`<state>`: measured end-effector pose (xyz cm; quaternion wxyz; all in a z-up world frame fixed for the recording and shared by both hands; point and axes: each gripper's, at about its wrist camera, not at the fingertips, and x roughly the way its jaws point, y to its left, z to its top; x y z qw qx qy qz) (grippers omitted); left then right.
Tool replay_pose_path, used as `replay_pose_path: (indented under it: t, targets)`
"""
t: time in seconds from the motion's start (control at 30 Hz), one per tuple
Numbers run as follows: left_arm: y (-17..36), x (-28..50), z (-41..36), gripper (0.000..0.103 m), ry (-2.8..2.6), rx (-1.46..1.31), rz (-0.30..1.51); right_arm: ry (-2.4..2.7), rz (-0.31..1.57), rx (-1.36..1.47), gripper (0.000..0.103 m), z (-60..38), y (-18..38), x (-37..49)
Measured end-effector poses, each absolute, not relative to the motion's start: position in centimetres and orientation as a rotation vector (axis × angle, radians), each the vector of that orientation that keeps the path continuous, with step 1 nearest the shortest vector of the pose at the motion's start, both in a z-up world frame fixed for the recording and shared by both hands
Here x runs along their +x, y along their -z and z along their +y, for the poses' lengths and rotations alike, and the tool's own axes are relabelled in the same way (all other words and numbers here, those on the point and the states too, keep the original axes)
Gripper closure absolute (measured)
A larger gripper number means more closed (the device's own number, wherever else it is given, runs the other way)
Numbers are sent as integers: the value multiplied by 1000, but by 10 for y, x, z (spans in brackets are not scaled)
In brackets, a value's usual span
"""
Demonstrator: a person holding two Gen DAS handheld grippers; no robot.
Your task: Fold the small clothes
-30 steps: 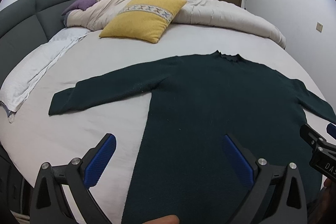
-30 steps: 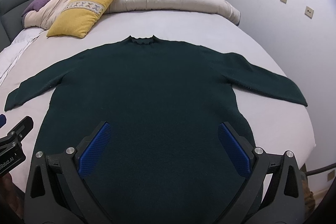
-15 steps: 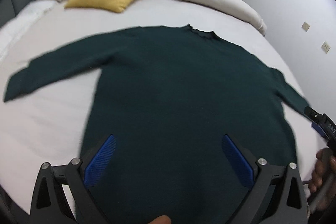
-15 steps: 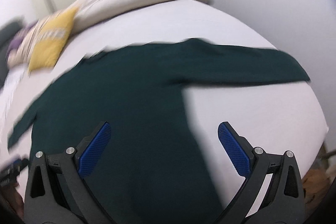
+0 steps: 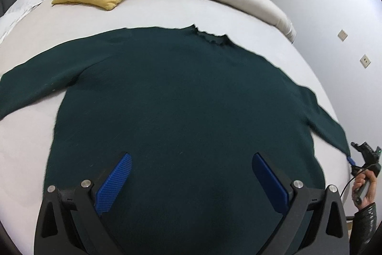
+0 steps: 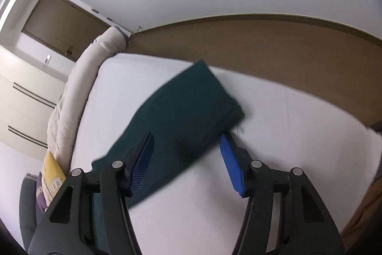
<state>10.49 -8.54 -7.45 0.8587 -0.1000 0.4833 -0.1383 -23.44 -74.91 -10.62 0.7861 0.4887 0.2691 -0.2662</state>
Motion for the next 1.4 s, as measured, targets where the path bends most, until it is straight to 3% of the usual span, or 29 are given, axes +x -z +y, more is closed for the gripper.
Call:
replay_pose_path:
  t: [0.07, 0.17, 0.2, 0.4, 0.6, 0.8, 0.93, 1.07, 1.1, 1.23, 1.4]
  targets:
    - [76, 108, -88, 0, 299, -213, 1019, 564, 568, 1078, 53, -765, 114, -220]
    - [80, 114, -88, 3, 323, -239, 1028, 579, 590, 1048, 84, -781, 121, -197]
    - [82, 116, -86, 8, 334, -259, 1035, 582, 600, 1035, 88, -785, 123, -190]
    - [86, 126, -63, 24, 360, -345, 1041, 562, 578, 829, 91, -748, 62, -126]
    - [84, 134, -42, 26, 384, -422, 1016, 320, 601, 461, 92, -604, -10, 5]
    - [87, 141, -7, 26, 378, -498, 1003, 67, 739, 209, 92, -424, 19, 130]
    - [98, 150, 7, 26, 373, -533, 1024, -15, 880, 159, 86, -335, 80, 176]
    - [105, 160, 2, 24, 395, -549, 1042, -103, 852, 180, 43, -292, 112, 142]
    - [106, 163, -4, 23, 407, -551, 1043, -119, 829, 207, 38, -294, 110, 121]
    - [107, 179, -41, 23, 453, -518, 1057, -105, 729, 242, 37, -324, 91, 39]
    - [116, 224, -109, 27, 466, -398, 1118, 70, 695, 395, 37, -430, 84, 20]
